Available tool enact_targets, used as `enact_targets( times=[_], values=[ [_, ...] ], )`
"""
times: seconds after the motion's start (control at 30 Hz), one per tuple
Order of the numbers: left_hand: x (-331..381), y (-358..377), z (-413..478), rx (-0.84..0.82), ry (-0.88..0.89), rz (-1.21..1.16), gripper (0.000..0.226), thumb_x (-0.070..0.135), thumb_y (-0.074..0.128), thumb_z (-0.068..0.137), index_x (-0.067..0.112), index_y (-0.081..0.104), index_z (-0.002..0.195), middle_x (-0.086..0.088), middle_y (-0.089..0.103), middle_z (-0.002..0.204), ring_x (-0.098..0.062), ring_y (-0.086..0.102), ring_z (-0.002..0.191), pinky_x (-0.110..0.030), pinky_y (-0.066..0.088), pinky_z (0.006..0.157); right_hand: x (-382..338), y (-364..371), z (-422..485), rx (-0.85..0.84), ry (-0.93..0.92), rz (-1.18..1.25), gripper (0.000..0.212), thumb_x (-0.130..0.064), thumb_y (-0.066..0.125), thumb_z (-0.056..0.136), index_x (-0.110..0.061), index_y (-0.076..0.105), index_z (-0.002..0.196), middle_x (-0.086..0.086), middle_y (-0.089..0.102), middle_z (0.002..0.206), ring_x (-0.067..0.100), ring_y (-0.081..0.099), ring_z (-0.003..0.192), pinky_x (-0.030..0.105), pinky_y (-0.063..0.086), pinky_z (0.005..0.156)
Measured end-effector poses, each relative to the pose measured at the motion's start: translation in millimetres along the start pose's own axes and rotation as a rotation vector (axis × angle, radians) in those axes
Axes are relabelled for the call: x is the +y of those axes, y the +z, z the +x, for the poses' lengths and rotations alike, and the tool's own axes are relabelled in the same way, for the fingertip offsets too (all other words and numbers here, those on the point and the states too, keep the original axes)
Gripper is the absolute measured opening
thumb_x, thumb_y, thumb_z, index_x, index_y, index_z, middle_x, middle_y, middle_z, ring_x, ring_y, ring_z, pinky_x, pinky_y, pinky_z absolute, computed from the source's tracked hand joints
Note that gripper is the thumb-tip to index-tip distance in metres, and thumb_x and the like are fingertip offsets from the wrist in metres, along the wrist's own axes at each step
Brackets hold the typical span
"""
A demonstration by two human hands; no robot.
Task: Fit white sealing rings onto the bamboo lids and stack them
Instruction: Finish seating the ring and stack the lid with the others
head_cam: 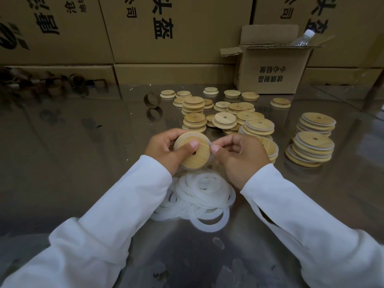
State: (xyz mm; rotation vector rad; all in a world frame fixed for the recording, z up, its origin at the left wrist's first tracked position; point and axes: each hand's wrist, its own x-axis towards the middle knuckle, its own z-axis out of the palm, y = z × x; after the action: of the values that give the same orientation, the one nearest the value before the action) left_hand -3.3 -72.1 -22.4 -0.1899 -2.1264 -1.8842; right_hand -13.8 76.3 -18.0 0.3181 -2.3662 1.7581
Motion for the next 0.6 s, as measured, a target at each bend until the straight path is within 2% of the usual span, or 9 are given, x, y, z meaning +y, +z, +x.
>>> enact_targets(
  times=[0.13,0.37,0.6],
  values=[
    [1.4,1.1,-0.3,0.003,0.026,0.021,0.013,0.003,0.063,0.081,0.013,0.064,0.09,-0.004,0.065,0.079,-0.012,0.061,0.071,-0.018,0.052,0.066,-0.7,-0.6,0.2,-0.01,-0.019,-0.026,0.024,-0.009,0.063,0.083,-0.027,0.059,0.067,-0.006,0.062,0.067,0.007,0.056,0.062,0.022,0.048,0.065],
    [2.1,3.0,-0.8,0.042,0.075,0.052,0.015,0.002,0.064,0.081,0.016,0.063,0.087,0.001,0.065,0.078,-0.009,0.06,0.071,-0.015,0.051,0.065,-1.1,-0.5,0.7,-0.022,-0.005,-0.024,0.022,-0.011,0.061,0.085,-0.027,0.059,0.07,-0.004,0.062,0.068,0.007,0.056,0.062,0.018,0.044,0.059],
    [0.0,1.4,-0.1,0.006,0.052,0.034,0.014,0.003,0.063,0.081,0.012,0.064,0.092,-0.002,0.066,0.081,-0.012,0.061,0.074,-0.016,0.051,0.067,0.6,-1.0,2.3,-0.019,-0.013,-0.013,0.023,-0.01,0.062,0.084,-0.026,0.058,0.069,-0.004,0.061,0.067,0.007,0.055,0.061,0.017,0.044,0.058]
  ],
)
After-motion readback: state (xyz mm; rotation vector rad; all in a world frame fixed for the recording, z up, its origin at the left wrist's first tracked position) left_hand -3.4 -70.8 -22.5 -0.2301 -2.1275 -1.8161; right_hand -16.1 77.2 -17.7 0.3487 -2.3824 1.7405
